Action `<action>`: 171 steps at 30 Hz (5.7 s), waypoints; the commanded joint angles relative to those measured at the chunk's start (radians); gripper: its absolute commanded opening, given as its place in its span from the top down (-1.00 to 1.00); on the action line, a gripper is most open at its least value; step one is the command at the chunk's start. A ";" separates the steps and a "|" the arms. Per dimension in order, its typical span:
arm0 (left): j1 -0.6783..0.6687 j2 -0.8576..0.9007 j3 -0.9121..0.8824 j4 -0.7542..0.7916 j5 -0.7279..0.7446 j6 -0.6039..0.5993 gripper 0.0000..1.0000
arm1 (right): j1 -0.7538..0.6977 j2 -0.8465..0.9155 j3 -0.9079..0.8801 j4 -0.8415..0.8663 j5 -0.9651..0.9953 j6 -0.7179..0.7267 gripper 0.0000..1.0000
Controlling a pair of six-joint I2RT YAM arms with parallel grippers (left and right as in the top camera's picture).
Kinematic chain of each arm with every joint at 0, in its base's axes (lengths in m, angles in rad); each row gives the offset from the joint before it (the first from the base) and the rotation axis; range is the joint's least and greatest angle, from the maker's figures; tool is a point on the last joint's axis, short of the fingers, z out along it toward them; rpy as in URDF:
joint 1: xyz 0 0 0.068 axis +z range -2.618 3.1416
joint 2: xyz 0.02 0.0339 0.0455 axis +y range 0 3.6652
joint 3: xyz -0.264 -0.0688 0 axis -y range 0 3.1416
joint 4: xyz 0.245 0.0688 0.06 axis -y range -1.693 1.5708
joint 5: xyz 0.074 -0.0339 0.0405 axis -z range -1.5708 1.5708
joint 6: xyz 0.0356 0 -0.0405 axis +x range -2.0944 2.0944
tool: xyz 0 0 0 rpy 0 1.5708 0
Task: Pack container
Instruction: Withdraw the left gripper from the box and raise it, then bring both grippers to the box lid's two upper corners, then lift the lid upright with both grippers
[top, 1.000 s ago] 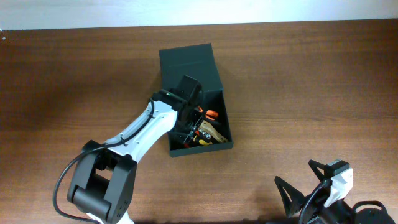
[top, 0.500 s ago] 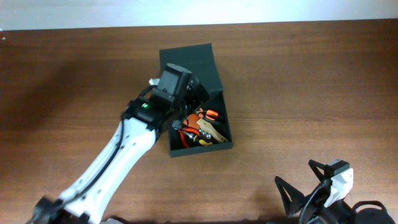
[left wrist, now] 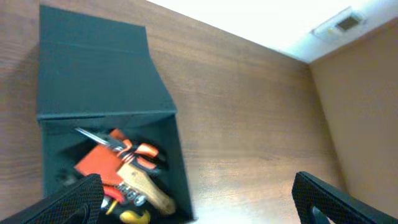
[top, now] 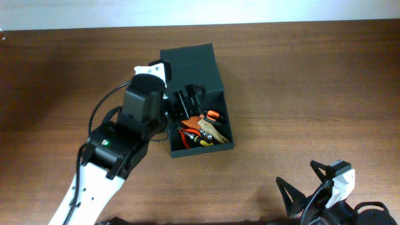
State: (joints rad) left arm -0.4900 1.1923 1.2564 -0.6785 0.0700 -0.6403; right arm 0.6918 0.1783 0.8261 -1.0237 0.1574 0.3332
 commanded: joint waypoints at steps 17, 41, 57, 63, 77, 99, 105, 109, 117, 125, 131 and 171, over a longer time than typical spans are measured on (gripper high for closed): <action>0.008 -0.069 0.000 -0.161 0.068 0.481 -0.98 | 0.003 -0.006 -0.002 0.094 -0.267 -0.003 -0.98; 0.280 -0.010 0.053 0.045 0.178 0.470 -0.57 | -0.021 0.959 0.726 0.074 -0.006 -0.270 -0.98; 0.483 0.303 0.053 0.005 0.177 0.301 0.96 | -0.472 1.597 0.942 0.010 -0.405 -0.208 0.93; 0.524 0.471 0.053 0.008 0.285 0.153 0.96 | -0.601 1.728 0.942 0.010 -0.578 -0.185 0.92; 0.525 0.771 0.053 0.170 0.485 -0.009 0.97 | -0.627 1.956 0.942 0.061 -0.730 -0.113 0.93; 0.483 0.914 0.053 0.395 0.568 -0.179 0.96 | -0.551 2.102 0.942 0.256 -0.856 0.021 0.93; 0.483 0.925 0.053 0.436 0.598 -0.179 0.96 | -0.540 2.124 0.942 0.301 -0.883 0.021 0.93; 0.474 0.925 0.053 0.482 0.617 -0.206 0.95 | -0.533 2.124 0.942 0.346 -0.912 0.041 0.93; 0.431 0.925 0.054 0.531 0.623 -0.235 0.96 | -0.506 2.125 0.942 0.386 -0.933 0.045 0.92; 0.420 0.925 0.055 0.594 0.682 -0.205 0.97 | -0.505 2.123 0.943 0.415 -0.967 -0.031 0.92; 0.422 0.924 0.081 0.587 0.705 -0.104 0.97 | -0.511 2.097 0.943 0.407 -0.970 -0.125 0.93; 0.422 0.924 0.342 0.307 0.690 0.247 0.96 | -0.522 1.912 0.943 0.346 -0.825 -0.364 0.93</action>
State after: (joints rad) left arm -0.0494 2.1201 1.5692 -0.3771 0.7074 -0.4252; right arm 0.1513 2.1761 1.7477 -0.6800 -0.6514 -0.0078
